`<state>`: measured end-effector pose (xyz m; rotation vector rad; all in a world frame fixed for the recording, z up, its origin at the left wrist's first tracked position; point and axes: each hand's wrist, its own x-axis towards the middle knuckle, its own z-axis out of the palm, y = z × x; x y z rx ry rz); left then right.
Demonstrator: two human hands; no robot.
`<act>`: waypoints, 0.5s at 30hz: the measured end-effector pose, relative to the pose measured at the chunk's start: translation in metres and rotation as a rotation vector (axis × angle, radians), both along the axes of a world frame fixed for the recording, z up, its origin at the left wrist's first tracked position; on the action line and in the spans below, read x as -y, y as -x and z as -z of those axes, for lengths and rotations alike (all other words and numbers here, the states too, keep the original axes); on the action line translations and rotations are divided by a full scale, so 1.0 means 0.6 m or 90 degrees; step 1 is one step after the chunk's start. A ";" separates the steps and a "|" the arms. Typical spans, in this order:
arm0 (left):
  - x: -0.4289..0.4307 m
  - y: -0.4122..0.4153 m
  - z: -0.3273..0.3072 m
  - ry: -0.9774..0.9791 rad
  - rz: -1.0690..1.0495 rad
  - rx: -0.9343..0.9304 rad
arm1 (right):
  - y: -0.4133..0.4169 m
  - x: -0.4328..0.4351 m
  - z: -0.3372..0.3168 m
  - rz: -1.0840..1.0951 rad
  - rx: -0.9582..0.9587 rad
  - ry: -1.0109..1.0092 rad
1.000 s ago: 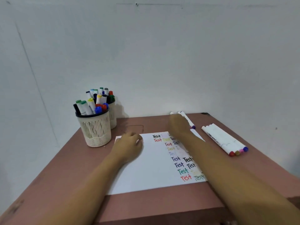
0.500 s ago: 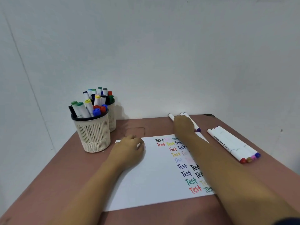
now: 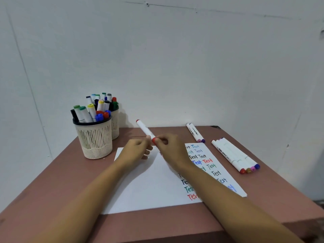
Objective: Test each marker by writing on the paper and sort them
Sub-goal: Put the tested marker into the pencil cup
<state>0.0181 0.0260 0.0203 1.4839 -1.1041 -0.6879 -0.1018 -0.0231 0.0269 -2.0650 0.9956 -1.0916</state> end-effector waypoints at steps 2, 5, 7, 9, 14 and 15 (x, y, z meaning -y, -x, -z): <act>0.002 0.003 0.001 -0.003 0.028 -0.086 | 0.000 -0.018 0.006 -0.015 0.035 -0.008; 0.002 0.004 0.001 0.026 0.054 -0.164 | 0.000 -0.032 0.013 -0.031 0.054 -0.001; 0.000 0.005 -0.001 0.046 0.047 -0.148 | 0.001 -0.032 0.014 -0.013 0.038 0.018; -0.002 0.006 -0.001 0.048 0.014 -0.044 | 0.005 -0.027 0.009 0.005 0.062 -0.017; -0.009 0.012 0.008 0.064 0.048 0.423 | 0.004 -0.017 -0.001 0.036 0.144 -0.130; -0.013 0.018 0.007 0.076 0.067 0.468 | 0.004 -0.016 -0.003 0.048 0.152 -0.136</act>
